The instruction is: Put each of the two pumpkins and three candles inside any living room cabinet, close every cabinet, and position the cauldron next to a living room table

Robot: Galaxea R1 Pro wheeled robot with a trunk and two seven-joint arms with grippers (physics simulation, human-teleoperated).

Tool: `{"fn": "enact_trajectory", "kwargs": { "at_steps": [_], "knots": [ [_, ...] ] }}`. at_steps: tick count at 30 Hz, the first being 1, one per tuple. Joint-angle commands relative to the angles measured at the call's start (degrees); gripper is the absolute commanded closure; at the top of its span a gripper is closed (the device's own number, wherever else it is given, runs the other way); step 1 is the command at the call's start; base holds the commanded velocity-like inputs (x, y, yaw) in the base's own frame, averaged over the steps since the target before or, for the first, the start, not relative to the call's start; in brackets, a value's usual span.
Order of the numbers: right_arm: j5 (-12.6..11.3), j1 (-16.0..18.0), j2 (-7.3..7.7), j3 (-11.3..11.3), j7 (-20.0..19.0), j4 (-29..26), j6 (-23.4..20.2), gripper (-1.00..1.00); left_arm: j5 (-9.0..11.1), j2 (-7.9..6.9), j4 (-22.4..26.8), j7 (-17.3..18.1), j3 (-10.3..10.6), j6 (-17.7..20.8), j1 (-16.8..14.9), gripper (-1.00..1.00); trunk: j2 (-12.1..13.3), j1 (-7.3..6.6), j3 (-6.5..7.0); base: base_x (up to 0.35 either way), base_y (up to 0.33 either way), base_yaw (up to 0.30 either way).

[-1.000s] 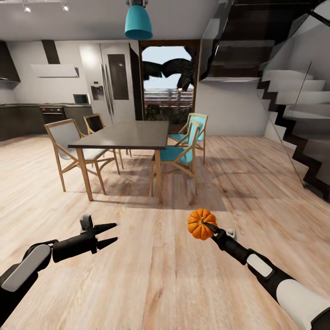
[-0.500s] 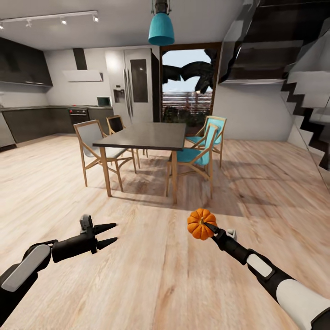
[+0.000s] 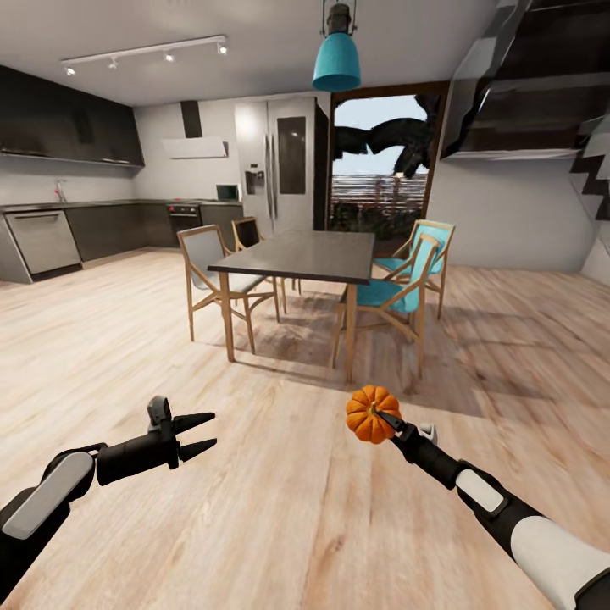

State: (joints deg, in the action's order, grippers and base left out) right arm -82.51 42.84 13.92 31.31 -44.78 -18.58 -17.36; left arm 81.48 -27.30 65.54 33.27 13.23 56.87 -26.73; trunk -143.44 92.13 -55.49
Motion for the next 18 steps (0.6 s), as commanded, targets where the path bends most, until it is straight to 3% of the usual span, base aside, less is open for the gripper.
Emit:
{"fn": "enact_trajectory", "kwargs": {
  "at_steps": [1, 18],
  "knots": [
    [-0.7, 0.0, 0.05, 0.0, 0.0, -0.1, -0.4, 1.00, -0.1, -0.03, -0.1, 0.3, 0.1, 0.1, -0.1, -1.00, 0.0, -0.01, 0.01, 0.000, 0.000, 0.237],
    [-0.7, 0.0, 0.06, 0.0, 1.0, -0.1, -0.5, 1.00, -0.1, -0.03, -0.1, 0.3, 0.1, 0.1, -0.1, -1.00, 0.0, -0.01, 1.04, 0.000, 0.000, 0.234]
  ]
}}
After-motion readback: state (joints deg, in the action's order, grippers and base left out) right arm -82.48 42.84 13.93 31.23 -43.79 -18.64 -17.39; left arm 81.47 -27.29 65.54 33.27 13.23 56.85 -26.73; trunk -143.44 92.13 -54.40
